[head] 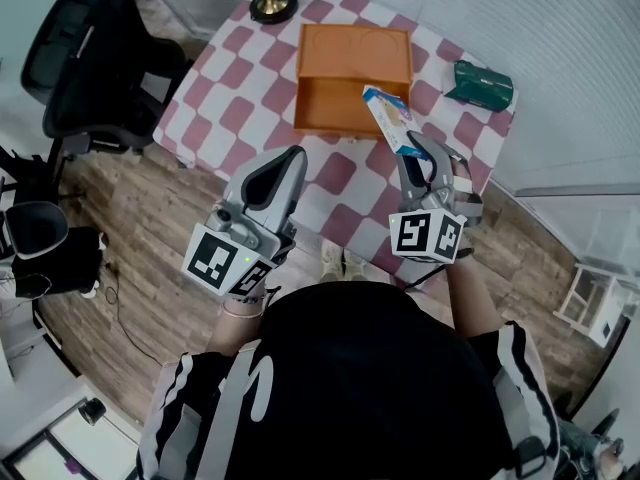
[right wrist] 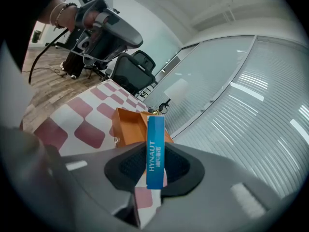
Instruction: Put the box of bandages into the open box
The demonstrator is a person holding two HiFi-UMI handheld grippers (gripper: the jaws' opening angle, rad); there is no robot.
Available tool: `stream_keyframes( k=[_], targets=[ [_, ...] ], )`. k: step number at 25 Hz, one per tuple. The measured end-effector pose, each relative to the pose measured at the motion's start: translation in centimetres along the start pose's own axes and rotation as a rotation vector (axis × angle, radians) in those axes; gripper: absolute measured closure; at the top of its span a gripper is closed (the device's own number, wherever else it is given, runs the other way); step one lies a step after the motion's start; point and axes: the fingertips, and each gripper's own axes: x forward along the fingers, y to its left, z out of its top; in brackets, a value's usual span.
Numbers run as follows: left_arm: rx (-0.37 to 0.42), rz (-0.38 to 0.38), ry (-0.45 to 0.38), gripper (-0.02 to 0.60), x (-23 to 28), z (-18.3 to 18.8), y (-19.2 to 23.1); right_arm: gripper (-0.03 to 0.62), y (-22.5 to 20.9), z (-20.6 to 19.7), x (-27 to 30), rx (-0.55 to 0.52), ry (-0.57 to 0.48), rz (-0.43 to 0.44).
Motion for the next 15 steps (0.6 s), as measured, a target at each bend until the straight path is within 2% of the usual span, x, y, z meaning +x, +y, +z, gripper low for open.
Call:
stream_keyframes(
  k=[5,15],
  targets=[
    [0.011,0.008,0.010,0.583,-0.3,-0.2,0.2,0.523,1.3,-0.3,0.8,-0.097,0.025,0.031],
    [-0.004,0.020,0.012,0.583,-0.7,-0.7,0.8,0.523,2.3,-1.2,2.2,-0.169,0.077,0.054]
  ],
)
